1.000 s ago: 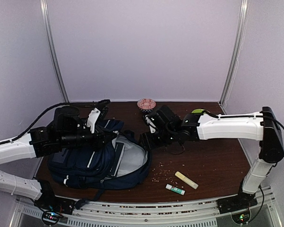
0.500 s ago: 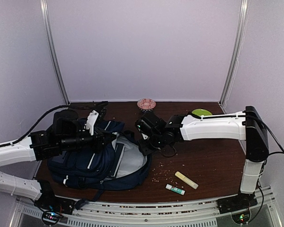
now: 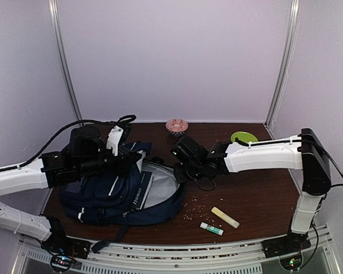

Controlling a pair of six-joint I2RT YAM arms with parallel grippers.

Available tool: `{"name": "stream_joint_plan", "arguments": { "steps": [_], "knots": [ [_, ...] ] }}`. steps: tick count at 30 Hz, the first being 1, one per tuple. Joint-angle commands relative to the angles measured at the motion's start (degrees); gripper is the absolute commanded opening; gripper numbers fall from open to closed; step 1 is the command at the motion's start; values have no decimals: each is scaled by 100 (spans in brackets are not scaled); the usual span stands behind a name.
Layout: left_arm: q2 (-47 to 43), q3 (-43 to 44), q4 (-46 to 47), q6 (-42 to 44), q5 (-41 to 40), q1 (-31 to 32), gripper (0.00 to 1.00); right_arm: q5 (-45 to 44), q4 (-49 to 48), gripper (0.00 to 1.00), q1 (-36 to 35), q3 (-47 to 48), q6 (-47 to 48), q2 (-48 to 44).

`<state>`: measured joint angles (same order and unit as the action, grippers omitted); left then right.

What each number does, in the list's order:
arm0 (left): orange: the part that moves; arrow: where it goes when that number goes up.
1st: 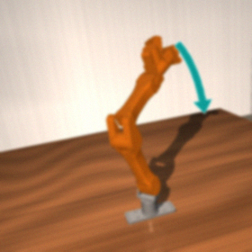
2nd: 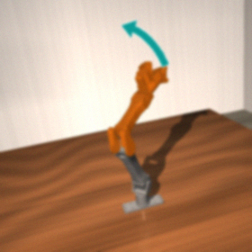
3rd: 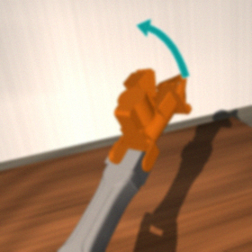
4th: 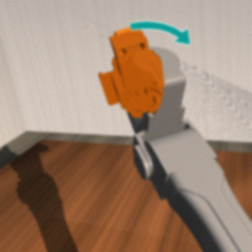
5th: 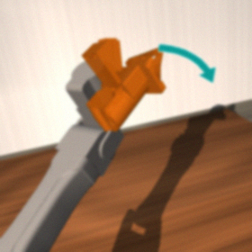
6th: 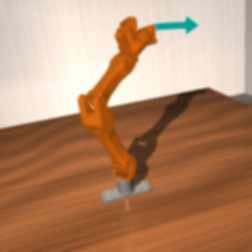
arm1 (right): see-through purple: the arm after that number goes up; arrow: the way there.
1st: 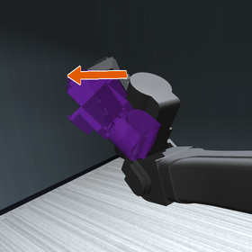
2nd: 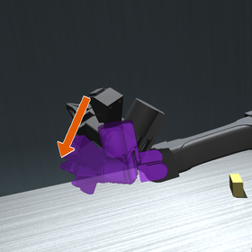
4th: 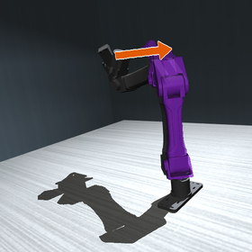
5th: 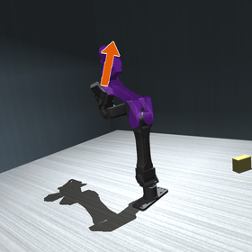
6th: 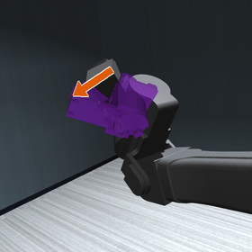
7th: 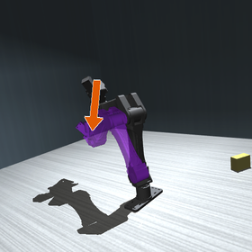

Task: Pack the student bag
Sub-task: Pick up the stationery from the center of the board.

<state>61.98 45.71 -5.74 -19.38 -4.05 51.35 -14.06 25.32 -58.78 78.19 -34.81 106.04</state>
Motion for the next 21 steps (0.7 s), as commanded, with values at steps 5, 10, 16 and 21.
{"name": "stream_joint_plan", "arguments": {
  "steps": [5, 10, 16, 21],
  "knots": [
    [781, 773, 569, 519, -574, -414, 0, -687, -536, 0, 112, -1506, -1305, -971],
    [1037, 1099, 374, 592, -209, -576, 0, -555, -627, 0, 124, -1440, -1216, -836],
    [763, 407, 148, 423, 223, -567, 0, 186, -1203, 2, 354, -1306, -505, -886],
    [147, -264, 81, 117, 276, -551, 0, 657, -995, 45, 406, -1251, 152, -1413]
  ]
}}
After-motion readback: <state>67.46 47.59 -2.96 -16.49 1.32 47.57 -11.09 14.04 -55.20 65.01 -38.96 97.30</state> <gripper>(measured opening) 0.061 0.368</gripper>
